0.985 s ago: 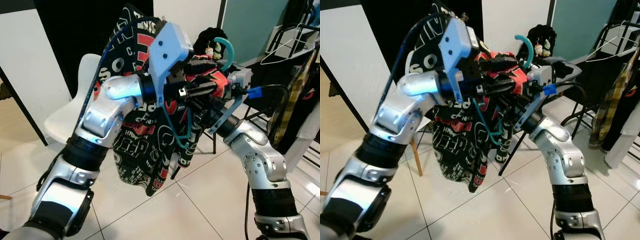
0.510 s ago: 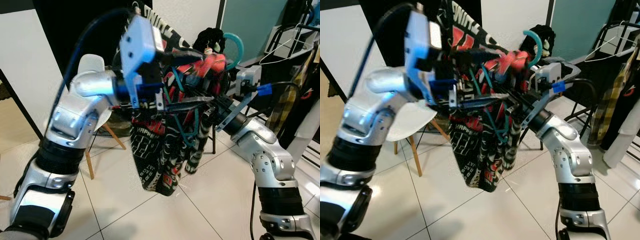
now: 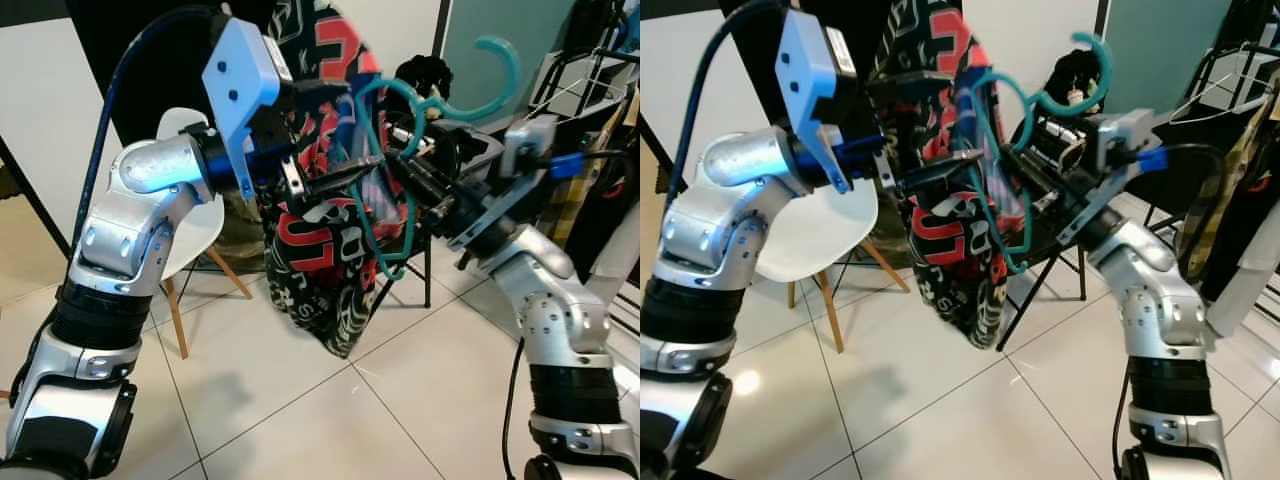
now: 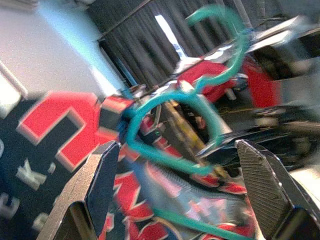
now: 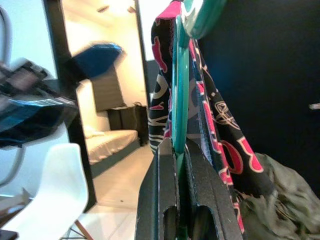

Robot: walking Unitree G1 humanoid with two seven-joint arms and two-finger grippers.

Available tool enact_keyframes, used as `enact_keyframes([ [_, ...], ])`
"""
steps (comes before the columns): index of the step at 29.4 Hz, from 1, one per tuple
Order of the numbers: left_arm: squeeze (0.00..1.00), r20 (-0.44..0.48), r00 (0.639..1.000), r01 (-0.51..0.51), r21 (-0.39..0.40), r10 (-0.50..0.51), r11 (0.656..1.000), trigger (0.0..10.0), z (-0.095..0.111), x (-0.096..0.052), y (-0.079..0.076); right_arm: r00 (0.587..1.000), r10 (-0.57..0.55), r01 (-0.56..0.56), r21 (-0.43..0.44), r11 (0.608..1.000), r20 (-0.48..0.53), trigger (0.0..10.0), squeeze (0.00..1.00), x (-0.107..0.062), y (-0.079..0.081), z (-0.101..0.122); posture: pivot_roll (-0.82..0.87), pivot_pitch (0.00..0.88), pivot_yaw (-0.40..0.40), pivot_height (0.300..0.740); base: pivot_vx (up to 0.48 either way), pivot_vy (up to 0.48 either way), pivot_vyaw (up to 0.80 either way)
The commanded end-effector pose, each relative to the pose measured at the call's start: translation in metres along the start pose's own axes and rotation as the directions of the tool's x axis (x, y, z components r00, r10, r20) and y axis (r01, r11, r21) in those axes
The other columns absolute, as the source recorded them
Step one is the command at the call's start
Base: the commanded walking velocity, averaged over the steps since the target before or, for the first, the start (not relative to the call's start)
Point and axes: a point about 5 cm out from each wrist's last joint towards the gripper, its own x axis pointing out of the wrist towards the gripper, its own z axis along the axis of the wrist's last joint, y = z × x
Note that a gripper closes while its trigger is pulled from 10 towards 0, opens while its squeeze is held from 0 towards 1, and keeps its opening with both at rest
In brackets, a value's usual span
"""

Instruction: Hang hanger

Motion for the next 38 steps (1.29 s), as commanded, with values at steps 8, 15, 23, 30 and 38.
enact_keyframes([
  [8, 1.00, -0.018, 0.951, -0.308, -0.110, 0.308, 0.945, 10.0, -0.015, 0.010, 0.009, 0.995, 0.086, -0.085, -0.033, 0.996, 0.040, 10.0, 0.00, -0.006, 0.008, 0.020, -0.05, 0.000, 0.024, 0.740, 0.000, 0.000, 0.00],
  [15, 1.00, -0.045, 0.893, -0.443, -0.263, 0.448, 0.857, 10.0, -0.022, 0.016, 0.008, 0.995, 0.102, -0.102, -0.036, 0.994, -0.005, 10.0, 0.00, -0.005, 0.009, 0.013, -0.05, 0.000, 0.021, 0.740, 0.000, 0.000, 0.00],
  [23, 0.00, -0.109, 0.845, -0.532, -0.258, 0.523, 0.806, 10.0, -0.030, 0.016, 0.007, 0.994, 0.107, -0.108, -0.023, 0.994, -0.037, 10.0, 0.00, -0.003, 0.012, 0.003, -0.05, 0.000, 0.021, 0.740, 0.000, 0.000, 0.00],
  [30, 0.00, -0.123, 0.828, -0.560, -0.222, 0.547, 0.798, 0.0, -0.032, 0.014, 0.006, 0.995, 0.097, -0.098, -0.019, 0.995, -0.032, 10.0, 0.00, -0.003, 0.012, 0.003, -0.04, 0.000, 0.024, 0.740, 0.000, 0.000, 0.00],
  [38, 0.00, -0.131, 0.816, -0.578, -0.130, 0.564, 0.806, 3.8, -0.027, 0.011, 0.010, 0.998, 0.016, -0.019, -0.053, 0.998, -0.060, 10.0, 0.00, -0.008, 0.001, 0.001, -0.03, 0.000, 0.021, 0.740, 0.000, 0.000, 0.00],
])
